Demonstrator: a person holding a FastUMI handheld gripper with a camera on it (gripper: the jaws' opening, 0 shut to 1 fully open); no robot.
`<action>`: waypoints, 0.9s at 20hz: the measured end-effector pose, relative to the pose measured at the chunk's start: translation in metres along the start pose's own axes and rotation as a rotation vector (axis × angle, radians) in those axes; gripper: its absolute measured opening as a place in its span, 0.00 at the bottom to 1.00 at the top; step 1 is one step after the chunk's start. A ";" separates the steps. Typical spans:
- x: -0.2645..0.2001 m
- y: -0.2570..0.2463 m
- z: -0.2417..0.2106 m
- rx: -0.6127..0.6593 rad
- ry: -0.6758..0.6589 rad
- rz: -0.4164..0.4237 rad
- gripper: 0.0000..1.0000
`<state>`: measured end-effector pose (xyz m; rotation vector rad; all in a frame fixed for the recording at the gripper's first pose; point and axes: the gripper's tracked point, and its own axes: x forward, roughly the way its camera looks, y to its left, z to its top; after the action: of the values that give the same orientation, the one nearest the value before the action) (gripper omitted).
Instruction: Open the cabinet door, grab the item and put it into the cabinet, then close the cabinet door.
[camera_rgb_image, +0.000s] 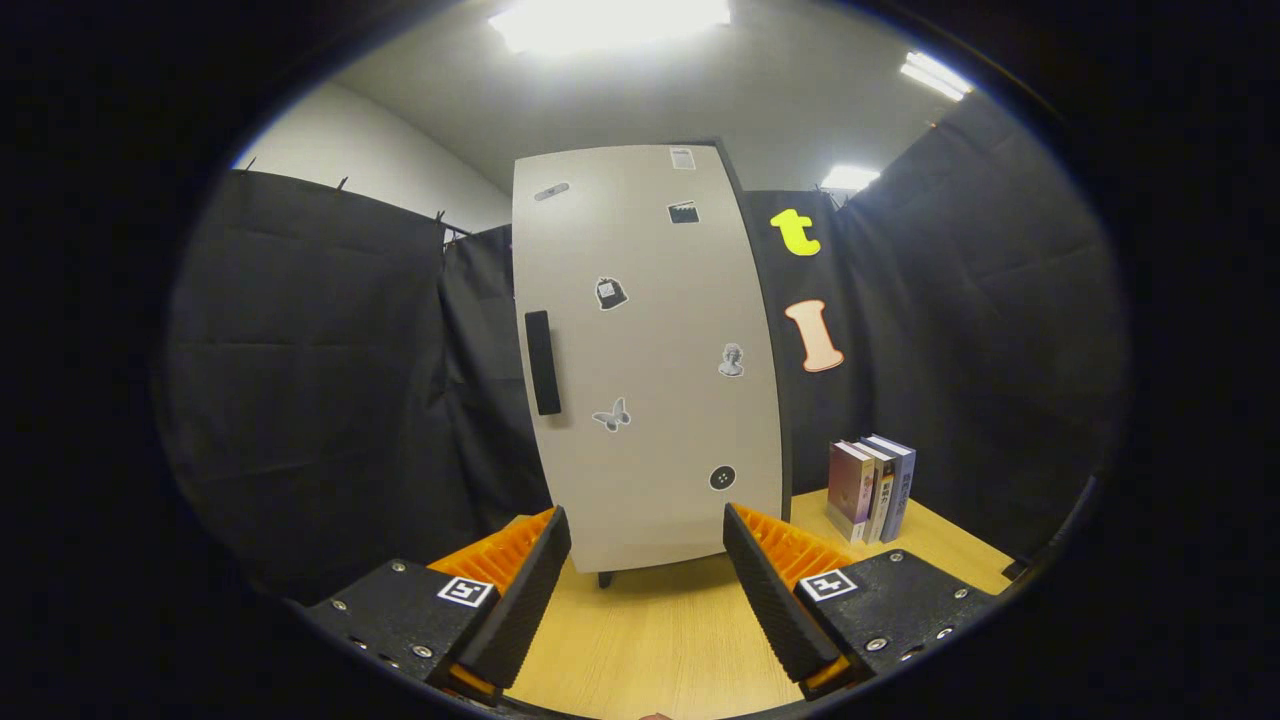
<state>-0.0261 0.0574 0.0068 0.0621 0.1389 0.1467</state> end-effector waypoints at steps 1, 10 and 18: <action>-0.001 0.000 0.002 -0.002 -0.006 0.000 0.95; 0.005 -0.008 0.000 0.001 -0.020 -0.020 0.95; 0.001 -0.002 0.004 -0.024 -0.042 -0.015 0.95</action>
<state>-0.0246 0.0554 0.0103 0.0397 0.0952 0.1320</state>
